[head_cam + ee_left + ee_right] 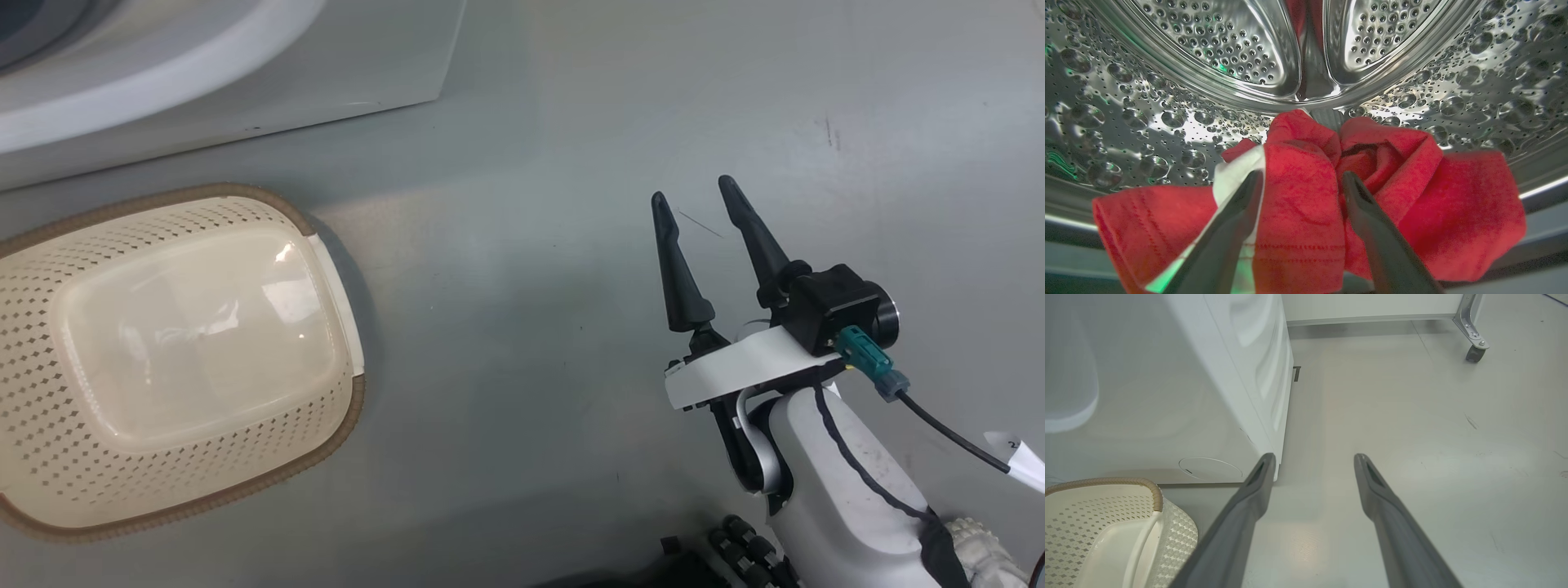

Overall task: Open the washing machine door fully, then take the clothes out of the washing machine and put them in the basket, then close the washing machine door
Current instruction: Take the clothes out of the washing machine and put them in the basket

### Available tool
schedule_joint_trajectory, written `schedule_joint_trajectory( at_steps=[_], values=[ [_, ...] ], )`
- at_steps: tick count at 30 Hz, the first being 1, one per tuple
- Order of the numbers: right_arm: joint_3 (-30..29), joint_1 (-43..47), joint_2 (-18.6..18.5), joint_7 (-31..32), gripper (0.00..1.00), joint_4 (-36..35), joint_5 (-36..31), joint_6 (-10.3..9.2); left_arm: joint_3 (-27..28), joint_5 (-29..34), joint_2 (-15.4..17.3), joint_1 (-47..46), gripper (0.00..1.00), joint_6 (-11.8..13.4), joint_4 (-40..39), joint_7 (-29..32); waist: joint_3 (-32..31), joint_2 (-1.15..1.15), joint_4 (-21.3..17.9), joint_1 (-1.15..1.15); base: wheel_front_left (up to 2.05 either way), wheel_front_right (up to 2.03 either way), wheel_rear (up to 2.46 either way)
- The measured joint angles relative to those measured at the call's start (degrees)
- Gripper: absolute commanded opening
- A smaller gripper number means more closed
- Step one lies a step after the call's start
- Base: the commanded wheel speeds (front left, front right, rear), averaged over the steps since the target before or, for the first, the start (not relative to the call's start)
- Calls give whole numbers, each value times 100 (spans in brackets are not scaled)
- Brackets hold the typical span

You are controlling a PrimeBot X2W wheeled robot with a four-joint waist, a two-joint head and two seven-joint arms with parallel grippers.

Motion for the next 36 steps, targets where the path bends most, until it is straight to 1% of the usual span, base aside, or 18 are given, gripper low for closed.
schedule_joint_trajectory(
  at_steps=[8, 12, 13, 14, 15, 19, 27, 36],
  values=[
    [-94, -7, -1, -1, 100, 16, 1, 0, 66, 60, 46, -209, 100, 209, 471, 2, 68, 0, -20, 0, 0, 0, 0],
    [-194, -13, 0, -1, 100, 34, 0, 0, -14, 107, -26, -291, 100, 258, 653, -11, 58, 0, 43, 0, 0, 0, 0],
    [-207, -18, 0, 0, 100, 47, -2, 0, -26, 108, -55, -306, 78, 261, 691, -46, 51, 0, 65, 0, 0, 0, 0],
    [-214, -22, 0, 0, 100, 62, -2, 0, -49, 110, -80, -313, 35, 288, 728, -59, 42, 0, 86, 0, 0, 0, 0],
    [-218, -25, 0, 0, 100, 74, -3, 0, -49, 109, -111, -313, 0, 312, 793, -60, 31, 0, 107, 0, 0, 0, 0],
    [-237, -38, 2, -1, 100, 138, -3, 0, -68, 108, -289, -311, 0, 335, 1015, -197, -34, 0, 176, 0, 0, 0, 0],
    [-315, -46, 0, 0, 100, 245, -49, 0, -132, 109, -366, -313, 0, 322, 1234, -573, -253, 0, 303, 0, 0, 0, 0],
    [-424, -46, -2, -1, 100, 379, -59, 0, -223, 98, -705, -313, 0, 192, 1468, -1036, -578, 0, 491, 0, 0, 0, 0]
  ],
)
